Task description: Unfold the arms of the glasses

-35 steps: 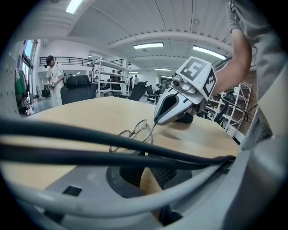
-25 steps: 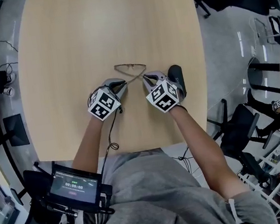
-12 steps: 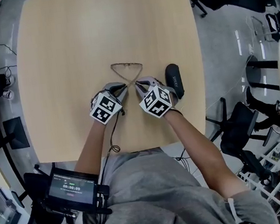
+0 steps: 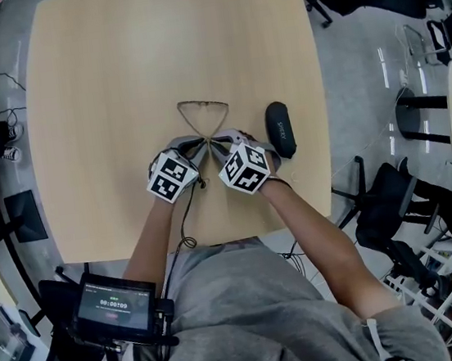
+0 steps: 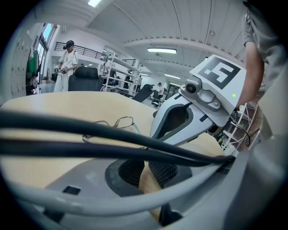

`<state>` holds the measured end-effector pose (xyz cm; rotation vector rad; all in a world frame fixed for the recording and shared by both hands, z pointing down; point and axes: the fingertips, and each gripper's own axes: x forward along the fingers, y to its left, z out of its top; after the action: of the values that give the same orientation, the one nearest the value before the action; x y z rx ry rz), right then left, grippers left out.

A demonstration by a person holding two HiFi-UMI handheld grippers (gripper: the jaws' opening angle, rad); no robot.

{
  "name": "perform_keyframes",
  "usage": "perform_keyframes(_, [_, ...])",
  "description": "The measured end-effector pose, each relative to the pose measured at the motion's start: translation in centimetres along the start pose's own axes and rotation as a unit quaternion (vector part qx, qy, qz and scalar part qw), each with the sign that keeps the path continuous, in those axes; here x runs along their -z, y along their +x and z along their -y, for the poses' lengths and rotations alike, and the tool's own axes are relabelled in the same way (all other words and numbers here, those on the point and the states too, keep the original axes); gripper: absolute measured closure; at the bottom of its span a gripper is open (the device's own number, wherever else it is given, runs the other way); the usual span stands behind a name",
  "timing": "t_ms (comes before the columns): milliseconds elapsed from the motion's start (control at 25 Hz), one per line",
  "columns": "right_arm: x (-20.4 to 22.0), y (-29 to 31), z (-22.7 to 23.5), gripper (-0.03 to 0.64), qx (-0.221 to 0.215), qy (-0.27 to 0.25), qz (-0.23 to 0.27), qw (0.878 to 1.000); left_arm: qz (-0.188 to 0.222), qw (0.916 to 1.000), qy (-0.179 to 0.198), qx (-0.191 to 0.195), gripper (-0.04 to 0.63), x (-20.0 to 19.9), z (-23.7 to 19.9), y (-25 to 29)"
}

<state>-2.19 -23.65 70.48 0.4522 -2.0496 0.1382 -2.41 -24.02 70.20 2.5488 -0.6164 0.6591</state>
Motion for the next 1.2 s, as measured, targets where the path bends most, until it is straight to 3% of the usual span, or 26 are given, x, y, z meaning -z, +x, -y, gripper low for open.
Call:
perform_keyframes(280, [0.0,0.8,-0.1,0.594,-0.024,-0.020,-0.005,1.000,-0.007,0.9996,-0.023,0.012,0.574,0.1,0.0,0.2])
perform_keyframes(480, [0.2,0.8,-0.5,0.594,-0.043,-0.035,-0.010,0.998,0.010,0.9990,-0.033,0.030,0.572,-0.9,0.8,-0.3])
perform_keyframes(760, [0.4,0.5,-0.8,0.584,-0.061,-0.076,-0.017,0.995,0.016,0.9996,-0.007,0.024,0.572,-2.4,-0.2,-2.4])
perform_keyframes(880, [0.5,1.0,-1.0,0.487,-0.075,-0.090,-0.028,0.993,-0.013,0.9996,0.024,0.008,0.572,-2.5,-2.5,-2.3])
perform_keyframes(1000, [0.2,1.3,-0.7,0.482,-0.077,-0.097,-0.033,0.992,-0.058,0.9947,0.084,0.008,0.572,-2.1,-3.5,-0.9])
perform_keyframes(1200, [0.0,2.3,-0.9,0.483,-0.090,-0.102,-0.046,0.990,-0.138,0.9718,0.186,0.044,0.572,-0.1,-2.3,1.5])
